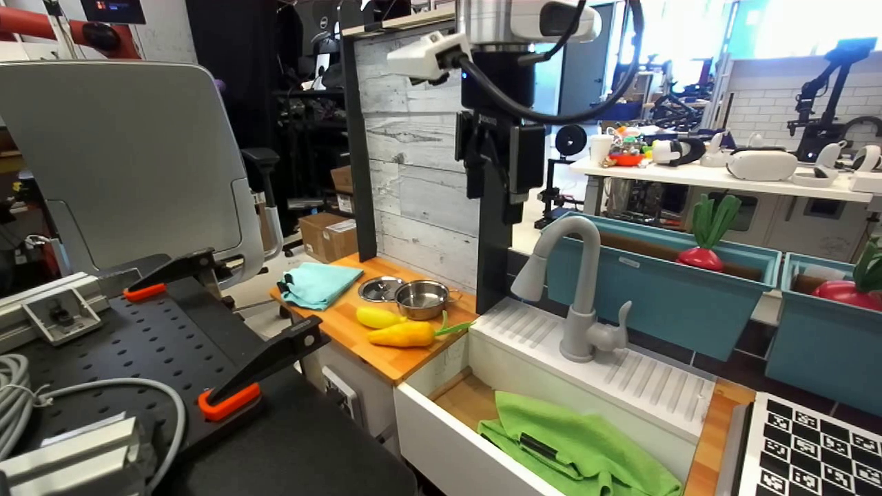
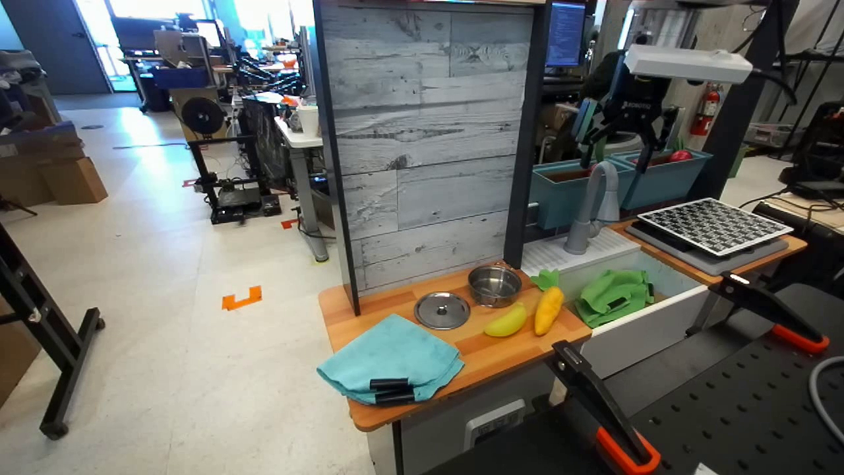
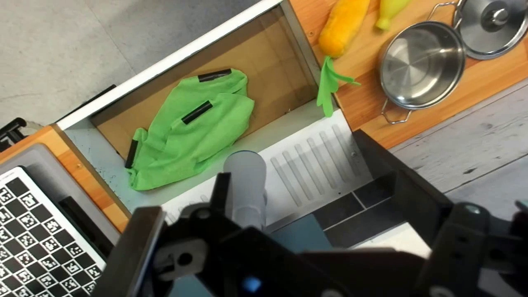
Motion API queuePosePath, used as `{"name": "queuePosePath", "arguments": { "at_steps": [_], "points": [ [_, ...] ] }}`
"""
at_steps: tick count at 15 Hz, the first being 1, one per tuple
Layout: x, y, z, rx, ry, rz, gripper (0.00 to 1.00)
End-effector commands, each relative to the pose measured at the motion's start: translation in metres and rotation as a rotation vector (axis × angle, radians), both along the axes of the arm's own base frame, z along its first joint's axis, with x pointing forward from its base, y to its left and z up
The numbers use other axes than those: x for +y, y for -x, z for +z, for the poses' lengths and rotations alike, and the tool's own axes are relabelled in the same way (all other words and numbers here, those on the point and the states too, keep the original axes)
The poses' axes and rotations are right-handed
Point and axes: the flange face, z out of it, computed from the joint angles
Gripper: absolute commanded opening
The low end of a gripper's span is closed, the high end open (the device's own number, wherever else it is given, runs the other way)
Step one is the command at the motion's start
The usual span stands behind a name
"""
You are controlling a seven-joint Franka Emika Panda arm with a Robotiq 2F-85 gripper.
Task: Turn the faucet to the left
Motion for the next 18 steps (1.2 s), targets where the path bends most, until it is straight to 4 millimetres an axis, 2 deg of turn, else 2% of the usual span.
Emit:
{"name": "queuePosePath", "arguments": {
  "at_steps": [1,6,7,8,15,17,18],
  "points": [
    [-0.031,-0.019,-0.019,0.02,-0.025,-0.022,1.0],
    [-0.049,-0.035,-0.042,0.04,-0.022,-0.036,1.0],
    [-0.049,-0.038,-0.046,0.042,-0.024,-0.029,0.75],
    [-0.05,-0.041,-0.049,0.043,-0.021,-0.031,0.74],
    [-0.052,-0.053,-0.062,0.042,-0.019,-0.03,0.18],
    [-0.047,-0.05,-0.063,0.047,-0.034,-0.019,0.05],
    [-0.044,-0.048,-0.062,0.042,-0.039,-0.012,0.03]
  ]
}}
